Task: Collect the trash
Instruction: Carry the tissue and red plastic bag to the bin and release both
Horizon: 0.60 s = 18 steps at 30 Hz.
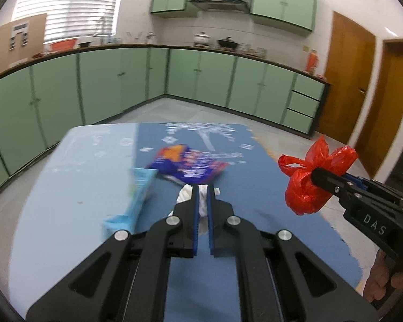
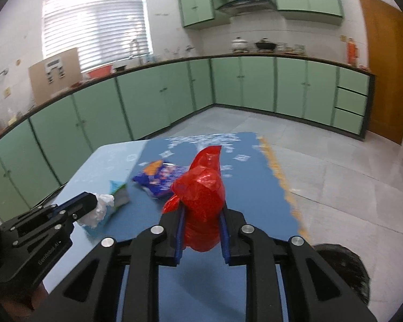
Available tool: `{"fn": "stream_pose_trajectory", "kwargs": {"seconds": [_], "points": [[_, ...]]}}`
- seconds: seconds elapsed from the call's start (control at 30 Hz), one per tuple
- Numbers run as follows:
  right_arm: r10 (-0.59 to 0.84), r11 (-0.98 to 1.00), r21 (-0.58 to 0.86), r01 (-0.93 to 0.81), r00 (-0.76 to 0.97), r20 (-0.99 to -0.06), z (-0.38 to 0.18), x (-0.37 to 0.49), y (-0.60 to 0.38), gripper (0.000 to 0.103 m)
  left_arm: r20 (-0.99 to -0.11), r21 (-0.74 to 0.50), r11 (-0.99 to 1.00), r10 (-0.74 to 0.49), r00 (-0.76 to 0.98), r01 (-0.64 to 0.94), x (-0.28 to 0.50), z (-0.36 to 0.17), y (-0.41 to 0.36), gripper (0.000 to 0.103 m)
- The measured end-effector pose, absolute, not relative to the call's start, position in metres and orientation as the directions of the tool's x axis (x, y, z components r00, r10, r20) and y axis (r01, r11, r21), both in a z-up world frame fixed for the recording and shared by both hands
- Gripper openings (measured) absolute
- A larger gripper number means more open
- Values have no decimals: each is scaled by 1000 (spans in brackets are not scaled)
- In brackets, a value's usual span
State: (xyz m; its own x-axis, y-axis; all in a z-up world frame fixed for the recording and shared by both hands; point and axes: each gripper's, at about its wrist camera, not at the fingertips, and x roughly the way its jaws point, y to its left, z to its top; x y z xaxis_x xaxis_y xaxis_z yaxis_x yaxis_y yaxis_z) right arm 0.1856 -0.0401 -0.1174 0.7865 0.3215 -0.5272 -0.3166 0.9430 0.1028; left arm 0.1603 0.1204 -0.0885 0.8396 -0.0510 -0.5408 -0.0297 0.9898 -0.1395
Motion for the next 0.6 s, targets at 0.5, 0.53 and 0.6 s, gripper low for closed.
{"fn": "stream_pose_trajectory", "kwargs": {"seconds": [0.5, 0.53, 0.6], "points": [[50, 995, 102, 6, 837, -544, -128, 152, -205, 21, -532, -178, 930, -367, 763, 323, 183, -104, -52, 4], [32, 994, 101, 28, 836, -548, -130, 150, -216, 21, -533, -180, 921, -386, 753, 345, 186, -106, -65, 4], [0, 993, 100, 67, 831, -557, -137, 146, -238, 21, -534, -176, 908, -412, 738, 380, 189, -110, -88, 4]]}}
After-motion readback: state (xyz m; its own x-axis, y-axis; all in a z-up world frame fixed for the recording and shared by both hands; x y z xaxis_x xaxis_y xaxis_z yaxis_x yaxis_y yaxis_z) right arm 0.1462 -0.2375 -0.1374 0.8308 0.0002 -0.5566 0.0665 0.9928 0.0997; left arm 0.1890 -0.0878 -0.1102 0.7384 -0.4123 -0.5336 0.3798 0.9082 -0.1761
